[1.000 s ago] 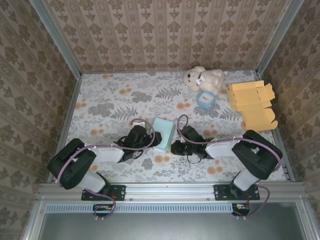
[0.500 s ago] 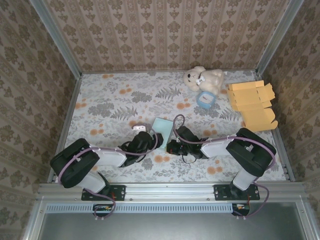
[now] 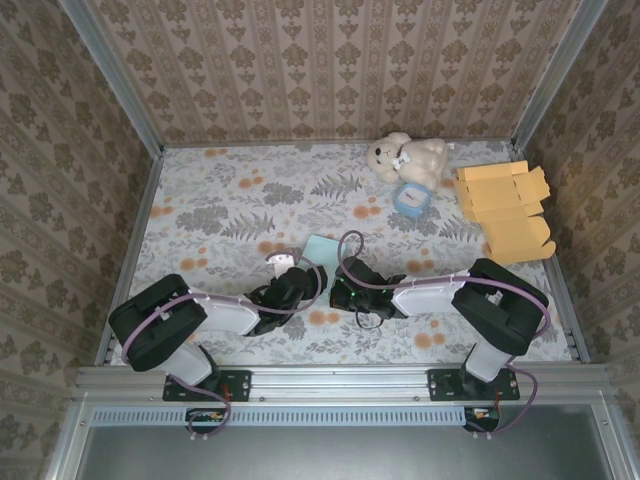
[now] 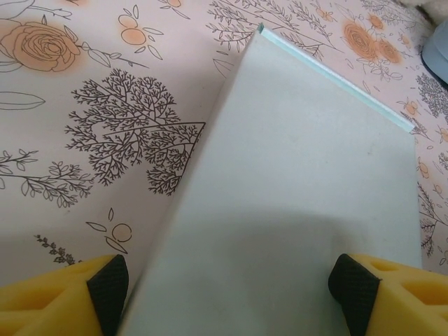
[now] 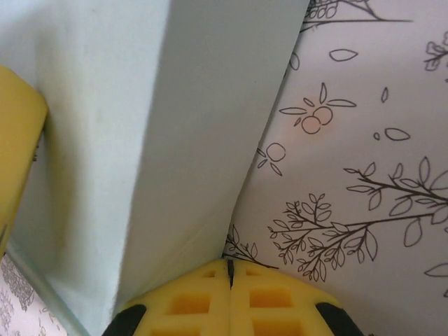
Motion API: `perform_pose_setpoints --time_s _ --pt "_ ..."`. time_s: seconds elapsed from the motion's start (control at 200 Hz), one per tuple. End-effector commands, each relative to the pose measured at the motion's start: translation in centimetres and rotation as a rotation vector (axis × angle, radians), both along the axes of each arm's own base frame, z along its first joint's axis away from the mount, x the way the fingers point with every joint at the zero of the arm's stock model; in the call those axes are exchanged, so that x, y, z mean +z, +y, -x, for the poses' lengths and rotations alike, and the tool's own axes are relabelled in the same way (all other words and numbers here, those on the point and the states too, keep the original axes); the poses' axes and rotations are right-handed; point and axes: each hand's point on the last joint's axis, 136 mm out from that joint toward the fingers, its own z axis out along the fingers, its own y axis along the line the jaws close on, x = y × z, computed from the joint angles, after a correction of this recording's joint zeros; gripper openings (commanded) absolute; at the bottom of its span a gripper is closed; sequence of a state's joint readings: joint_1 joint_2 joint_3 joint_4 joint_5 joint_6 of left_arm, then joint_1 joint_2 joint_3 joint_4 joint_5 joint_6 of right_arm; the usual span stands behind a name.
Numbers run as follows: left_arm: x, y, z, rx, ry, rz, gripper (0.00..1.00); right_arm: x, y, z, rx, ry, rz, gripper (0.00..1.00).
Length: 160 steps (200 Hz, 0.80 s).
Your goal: Fold the paper box
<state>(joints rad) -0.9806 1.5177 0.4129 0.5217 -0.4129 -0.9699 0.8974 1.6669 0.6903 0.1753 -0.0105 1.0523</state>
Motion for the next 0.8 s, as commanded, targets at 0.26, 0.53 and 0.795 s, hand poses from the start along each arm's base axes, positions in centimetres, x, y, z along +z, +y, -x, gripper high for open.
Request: perform_pose_setpoints --time_s 0.26,0.53,0.795 --pt "1.4 -3.7 3.0 -0.207 0.112 0.104 0.81 2.1 -0.1 0.2 0.004 -0.136 -0.057 0.01" --pt "1.6 0.9 0.4 -0.12 0.098 -0.02 0.86 1.3 -4.8 0.3 0.018 -0.095 0.03 0.04" --pt "4.0 1.4 -3.0 -0.155 0.028 -0.026 0.86 3.1 -7.8 -3.2 -0.015 -0.1 0.042 0.0"
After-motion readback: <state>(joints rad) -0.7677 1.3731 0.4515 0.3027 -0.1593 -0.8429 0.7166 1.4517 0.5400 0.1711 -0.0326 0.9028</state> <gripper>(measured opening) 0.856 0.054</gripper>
